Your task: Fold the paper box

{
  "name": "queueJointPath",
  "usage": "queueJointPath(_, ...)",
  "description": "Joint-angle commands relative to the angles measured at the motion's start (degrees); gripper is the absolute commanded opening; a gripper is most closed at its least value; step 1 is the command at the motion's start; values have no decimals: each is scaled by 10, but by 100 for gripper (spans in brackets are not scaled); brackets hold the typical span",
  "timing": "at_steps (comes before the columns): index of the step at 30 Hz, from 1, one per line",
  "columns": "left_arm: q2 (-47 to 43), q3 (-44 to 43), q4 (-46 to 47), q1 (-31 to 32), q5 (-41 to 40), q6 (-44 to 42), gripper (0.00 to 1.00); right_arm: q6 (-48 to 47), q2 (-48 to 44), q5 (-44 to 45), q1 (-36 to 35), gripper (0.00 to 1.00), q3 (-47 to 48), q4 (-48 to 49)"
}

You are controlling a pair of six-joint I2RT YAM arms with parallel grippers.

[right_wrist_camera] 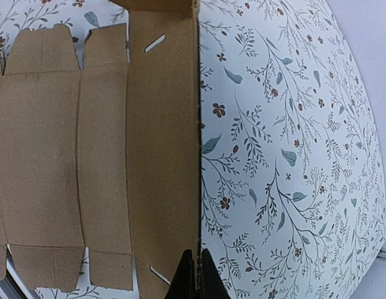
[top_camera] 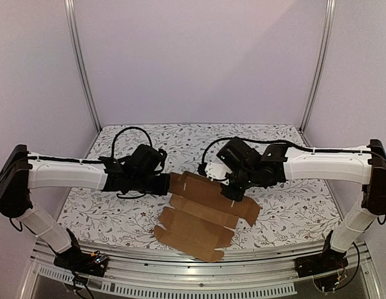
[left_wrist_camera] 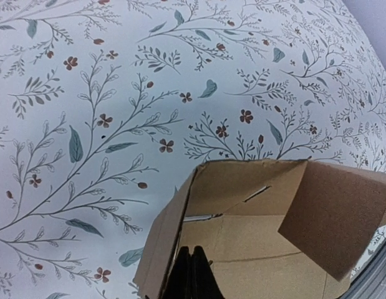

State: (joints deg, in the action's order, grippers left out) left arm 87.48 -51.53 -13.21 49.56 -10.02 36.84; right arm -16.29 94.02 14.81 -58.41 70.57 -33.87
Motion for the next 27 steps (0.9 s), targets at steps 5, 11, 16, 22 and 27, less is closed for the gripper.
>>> queueJointPath(5, 3, 27, 1, -11, -31, -20, 0, 30, -53, -78, 22, 0, -9, -10)
queueJointPath(11, -2, 43, 15, -12, -19, -18, 0, 42, -84, -112, 29, 0, -21, -9)
queueJointPath(16, -9, 56, 34, -13, -10, -16, 0, 51, -98, -127, 30, 0, -28, -8)
queueJointPath(22, -38, 66, 38, -14, -8, -26, 0, 78, -112, -141, 45, 0, -31, -8)
queueJointPath(27, -96, 75, 12, -14, -15, -39, 0, 93, -131, -129, 65, 0, -34, -16)
